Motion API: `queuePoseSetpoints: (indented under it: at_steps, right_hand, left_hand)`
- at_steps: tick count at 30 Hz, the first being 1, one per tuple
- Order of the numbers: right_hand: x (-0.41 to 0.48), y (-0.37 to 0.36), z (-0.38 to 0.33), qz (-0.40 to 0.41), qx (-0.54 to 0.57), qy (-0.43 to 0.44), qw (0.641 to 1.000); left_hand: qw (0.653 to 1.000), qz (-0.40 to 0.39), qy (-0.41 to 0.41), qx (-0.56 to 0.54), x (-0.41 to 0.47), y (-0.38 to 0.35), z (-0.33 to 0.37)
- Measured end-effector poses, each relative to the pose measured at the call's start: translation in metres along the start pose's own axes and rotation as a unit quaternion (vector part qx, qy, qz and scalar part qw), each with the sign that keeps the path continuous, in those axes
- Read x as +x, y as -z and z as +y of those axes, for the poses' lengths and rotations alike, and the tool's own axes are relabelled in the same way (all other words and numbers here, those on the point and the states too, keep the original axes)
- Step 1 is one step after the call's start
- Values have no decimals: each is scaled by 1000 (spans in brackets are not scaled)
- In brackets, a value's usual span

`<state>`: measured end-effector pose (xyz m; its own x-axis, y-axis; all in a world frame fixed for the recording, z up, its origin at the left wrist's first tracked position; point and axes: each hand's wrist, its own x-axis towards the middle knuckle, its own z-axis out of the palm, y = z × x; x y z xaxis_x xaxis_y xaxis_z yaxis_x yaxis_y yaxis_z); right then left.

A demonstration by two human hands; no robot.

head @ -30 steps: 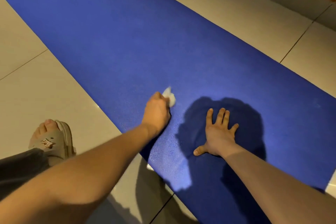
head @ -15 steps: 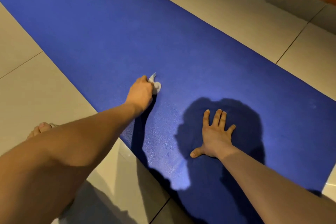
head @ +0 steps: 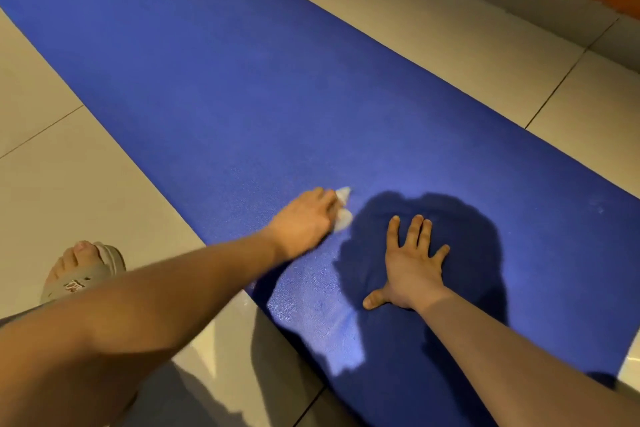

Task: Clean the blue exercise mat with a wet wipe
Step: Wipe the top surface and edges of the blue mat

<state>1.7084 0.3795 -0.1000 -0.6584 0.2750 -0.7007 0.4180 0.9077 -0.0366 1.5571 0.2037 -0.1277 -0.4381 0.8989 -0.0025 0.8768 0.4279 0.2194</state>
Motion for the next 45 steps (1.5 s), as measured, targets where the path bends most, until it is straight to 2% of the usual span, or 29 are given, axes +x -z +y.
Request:
queuePoseSetpoints:
  at_steps: [2, 4, 7, 9, 12, 14, 17, 19, 22, 25, 27, 29, 31, 33, 36, 38, 40, 43, 45]
  right_hand:
    - [0, 0, -1, 0, 0, 0, 1000]
    - [-1, -1, 0, 2, -3, 1, 1000]
    - [0, -1, 0, 3, 0, 1, 1000]
    - [0, -2, 0, 4, 2, 2, 1000]
    - [0, -1, 1, 6, 2, -1, 1000]
    - [0, -2, 0, 8, -1, -2, 1000]
    - [0, -2, 0, 10, -4, -3, 1000]
    - [0, -1, 0, 10, 1, -3, 1000]
    - [-1, 0, -1, 8, 3, 0, 1000]
    - [-1, 0, -1, 10, -4, -2, 1000]
    - [-1, -1, -1, 11, -5, -2, 1000]
    - [-1, -1, -1, 9, -4, -2, 1000]
    - [-1, -1, -1, 8, -5, -1, 1000]
    - [-1, 0, -1, 6, -10, -4, 1000]
    - [-1, -1, 0, 9, -14, -4, 1000]
    - [-1, 0, 2, 10, -5, 0, 1000]
    - [-3, 1, 4, 7, -4, 10, 1000]
    - [-5, 11, 11, 36, -3, 10, 999]
    - [-3, 22, 24, 78, 1, -29, 997]
  left_hand:
    - [995, 16, 91, 38, 10, 8, -39]
    - [981, -1, 180, 76, 13, 14, -65]
    - [971, -3, 229, 77, 18, 13, -52]
    - [978, -6, 202, 53, 17, -1, -19]
    - [998, -10, 55, -26, 4, -18, 32]
    - [996, -25, -17, -85, -10, -18, 56]
    - [996, -69, -51, -11, -20, -16, 53]
    - [991, -120, -24, 57, -18, -15, 32]
    - [981, -146, 60, 112, -7, -3, -11]
    - [966, -150, 177, 116, 9, 10, -46]
    - [965, -131, 209, 84, 18, 11, -49]
    - [986, -54, 156, 16, 21, 6, -32]
    - [995, -23, 61, -70, 17, -5, 2]
    - [992, -70, -18, -107, 10, -17, 36]
    - [988, -127, -83, -38, 7, -23, 48]
    - [992, -104, -55, -52, 13, -15, 28]
    - [996, -83, 26, -28, 20, -4, -1]
    - [973, -140, 172, 64, 29, 7, -40]
    - [956, -152, 245, 58, 35, 10, -47]
